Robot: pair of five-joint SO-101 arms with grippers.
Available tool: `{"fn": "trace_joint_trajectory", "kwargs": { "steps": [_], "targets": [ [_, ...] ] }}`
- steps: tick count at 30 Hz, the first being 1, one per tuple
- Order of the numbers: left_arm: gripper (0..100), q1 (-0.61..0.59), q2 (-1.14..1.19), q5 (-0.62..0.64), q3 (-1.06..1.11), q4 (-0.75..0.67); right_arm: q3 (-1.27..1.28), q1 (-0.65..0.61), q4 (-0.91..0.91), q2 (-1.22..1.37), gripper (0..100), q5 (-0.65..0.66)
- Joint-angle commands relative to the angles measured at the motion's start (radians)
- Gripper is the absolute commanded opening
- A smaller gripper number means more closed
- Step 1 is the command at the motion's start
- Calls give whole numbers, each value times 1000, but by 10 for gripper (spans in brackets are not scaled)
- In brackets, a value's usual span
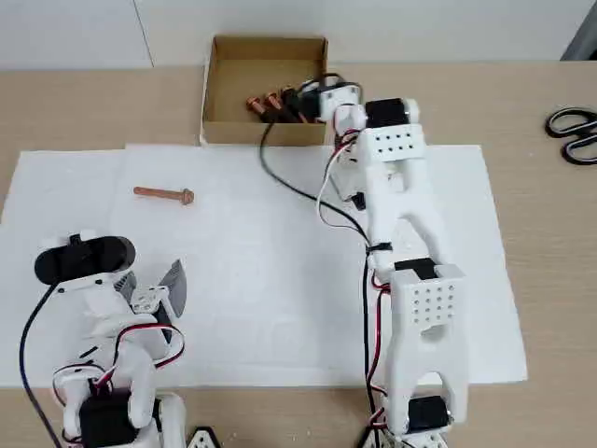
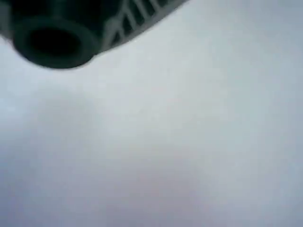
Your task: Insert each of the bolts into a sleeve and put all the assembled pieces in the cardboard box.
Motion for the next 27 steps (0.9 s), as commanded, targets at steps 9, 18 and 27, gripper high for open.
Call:
{"fn": "trace_joint_trajectory", "kwargs": {
  "steps": [9, 18, 27],
  "targets": [
    [229, -6, -3, -8, -4, -26, 72, 10, -50, 27, 4, -141],
    [230, -8, -3, -9, -4, -26, 71, 15, -85, 200, 74, -140],
    [230, -8, -3, -9, -4, -26, 69, 16, -41, 119, 87, -132]
  ]
}}
